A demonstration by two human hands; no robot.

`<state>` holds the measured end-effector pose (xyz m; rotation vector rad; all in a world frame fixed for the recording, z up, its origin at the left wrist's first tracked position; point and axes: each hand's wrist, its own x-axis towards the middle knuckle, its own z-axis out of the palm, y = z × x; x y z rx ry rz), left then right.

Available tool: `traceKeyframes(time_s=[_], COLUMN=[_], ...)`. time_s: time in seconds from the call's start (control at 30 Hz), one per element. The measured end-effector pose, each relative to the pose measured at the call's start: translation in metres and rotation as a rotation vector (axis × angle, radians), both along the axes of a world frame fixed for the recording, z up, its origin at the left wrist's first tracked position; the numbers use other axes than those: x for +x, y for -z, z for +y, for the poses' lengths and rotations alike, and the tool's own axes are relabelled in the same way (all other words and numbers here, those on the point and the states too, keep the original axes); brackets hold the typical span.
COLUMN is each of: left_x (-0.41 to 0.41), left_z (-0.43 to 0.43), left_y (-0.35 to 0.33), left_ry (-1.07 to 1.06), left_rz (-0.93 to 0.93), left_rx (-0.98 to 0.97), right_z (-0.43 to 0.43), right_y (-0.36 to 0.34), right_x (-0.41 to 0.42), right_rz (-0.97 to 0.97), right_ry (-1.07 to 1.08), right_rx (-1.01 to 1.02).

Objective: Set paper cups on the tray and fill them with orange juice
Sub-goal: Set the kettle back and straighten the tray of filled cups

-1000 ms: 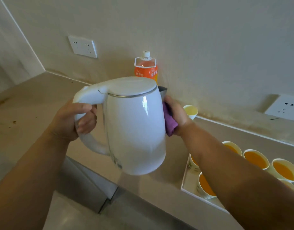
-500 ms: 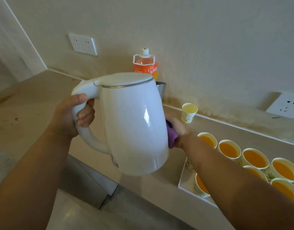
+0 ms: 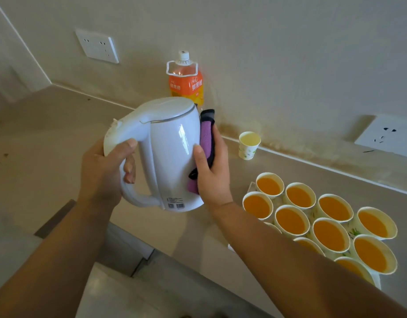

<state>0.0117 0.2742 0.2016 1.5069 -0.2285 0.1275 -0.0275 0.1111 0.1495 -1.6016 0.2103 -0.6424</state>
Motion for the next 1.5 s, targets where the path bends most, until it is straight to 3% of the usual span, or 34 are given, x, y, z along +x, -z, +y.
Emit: traceKeyframes(time_s=[0.23, 0.3, 0.4, 0.47, 0.57, 0.63, 0.7, 0.8, 1.0, 1.17, 1.5], left_x=[0.023, 0.044, 0.077, 0.096, 0.114, 0.124, 0.133, 0.149, 0.164, 0.171, 0.174], left_z=[-0.001, 0.001, 0.014, 0.023, 0.031, 0.034, 0.036, 0.04, 0.04, 0.041, 0.044], left_y=[0.02, 0.021, 0.017, 0.018, 0.025, 0.032, 0.038, 0.049, 0.057, 0.059, 0.049], left_ry=[-0.084, -0.08, -0.075, -0.049, 0.039, 0.082, 0.114, 0.163, 0.215, 0.22, 0.298], left_rz=[0.114, 0.138, 0.159, 0.174, 0.137, 0.124, 0.131, 0.138, 0.159, 0.155, 0.075], left_rx=[-0.018, -0.025, -0.024, -0.007, 0.081, 0.108, 0.123, 0.159, 0.118, 0.108, 0.168], right_z=[0.015, 0.016, 0.001, -0.018, -0.047, -0.057, -0.056, -0.057, -0.076, -0.079, -0.045], right_y=[0.058, 0.076, 0.079, 0.078, 0.09, 0.111, 0.136, 0.156, 0.147, 0.146, 0.14], right_x=[-0.008, -0.004, 0.015, 0.038, 0.081, 0.101, 0.108, 0.121, 0.181, 0.218, 0.133], right_rz=[0.063, 0.163, 0.358, 0.461, 0.736, 1.024, 1.191, 1.193, 1.248, 1.221, 1.107], right_ry=[-0.021, -0.073, 0.052, 0.216, 0.292, 0.151, 0.031, 0.062, 0.093, 0.018, -0.313], right_rx=[-0.442, -0.415, -0.173, -0.154, -0.403, -0.557, -0.711, -0.872, -0.77, -0.799, -0.992])
